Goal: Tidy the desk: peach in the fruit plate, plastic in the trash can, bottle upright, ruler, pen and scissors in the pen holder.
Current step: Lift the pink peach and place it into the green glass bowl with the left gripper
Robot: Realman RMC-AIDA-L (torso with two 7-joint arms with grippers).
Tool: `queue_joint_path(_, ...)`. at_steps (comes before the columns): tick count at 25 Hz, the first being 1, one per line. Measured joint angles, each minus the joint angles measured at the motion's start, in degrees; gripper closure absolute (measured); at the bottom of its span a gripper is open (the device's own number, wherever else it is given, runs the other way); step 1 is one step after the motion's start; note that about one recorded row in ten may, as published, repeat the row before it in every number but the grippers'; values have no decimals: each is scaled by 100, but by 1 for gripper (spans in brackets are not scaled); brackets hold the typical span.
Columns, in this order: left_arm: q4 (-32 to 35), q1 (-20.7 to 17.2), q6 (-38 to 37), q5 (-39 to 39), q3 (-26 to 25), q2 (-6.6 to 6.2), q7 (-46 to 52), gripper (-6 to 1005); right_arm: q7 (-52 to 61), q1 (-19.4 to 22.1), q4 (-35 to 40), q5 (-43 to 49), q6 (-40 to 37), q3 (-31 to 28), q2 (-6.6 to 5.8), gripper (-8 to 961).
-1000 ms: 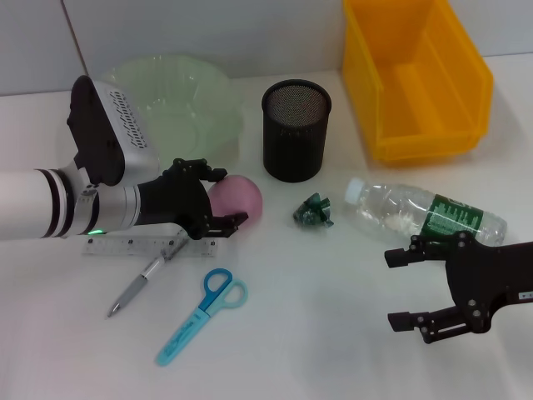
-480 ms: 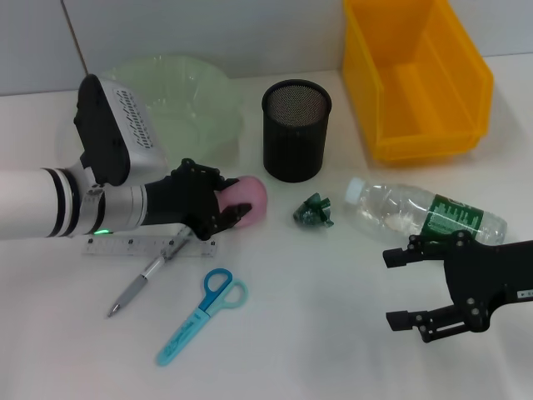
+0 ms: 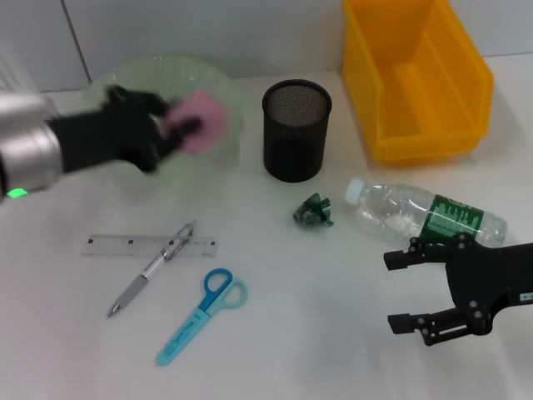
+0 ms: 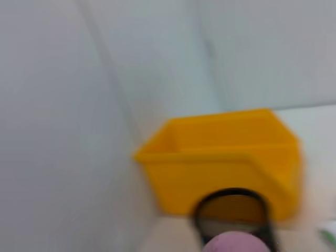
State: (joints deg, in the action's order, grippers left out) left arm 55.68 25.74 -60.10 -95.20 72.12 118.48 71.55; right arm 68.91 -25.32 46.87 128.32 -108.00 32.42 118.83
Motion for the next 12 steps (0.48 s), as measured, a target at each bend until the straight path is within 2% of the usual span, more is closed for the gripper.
queue_joint_path(4,-253,171,280,1,-503,-5,-115,725,0,1,40,0,-56,-1,4,116)
queue_joint_path(7,-355,233,373,-1,-569,-8,-168,737,18,-1,42,-1,-70,2,6,116)
queue_joint_path(10,-1043,642,771,4,-897,-6,-397,748,74,-17,44,-2,-72,14,8,116)
queue_joint_path(12,-1121,686,803,4,-917,-8,-400,755,85,-20,53,-4,-72,17,8,116)
